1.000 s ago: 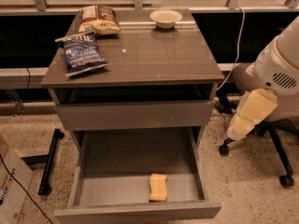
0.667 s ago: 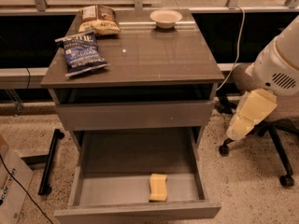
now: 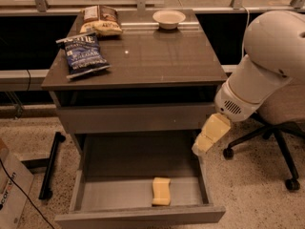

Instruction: Pick sponge from middle drawer and place on counter

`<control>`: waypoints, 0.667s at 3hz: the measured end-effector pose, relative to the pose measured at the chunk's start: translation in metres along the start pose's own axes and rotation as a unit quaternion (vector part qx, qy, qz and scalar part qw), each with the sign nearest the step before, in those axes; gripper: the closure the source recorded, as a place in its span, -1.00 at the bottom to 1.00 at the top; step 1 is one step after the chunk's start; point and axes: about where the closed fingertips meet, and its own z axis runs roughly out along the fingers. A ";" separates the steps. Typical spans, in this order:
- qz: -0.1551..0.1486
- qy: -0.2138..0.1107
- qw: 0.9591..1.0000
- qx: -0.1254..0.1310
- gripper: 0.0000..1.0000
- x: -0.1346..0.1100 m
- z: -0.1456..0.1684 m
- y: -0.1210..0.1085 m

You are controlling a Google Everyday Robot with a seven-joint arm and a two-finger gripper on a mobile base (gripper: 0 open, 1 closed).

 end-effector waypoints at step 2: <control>0.018 -0.001 1.000 -0.014 -1.00 -0.012 0.027 0.003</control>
Offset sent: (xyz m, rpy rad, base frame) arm 0.0288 0.0564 -0.0779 0.0775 0.0978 -0.1090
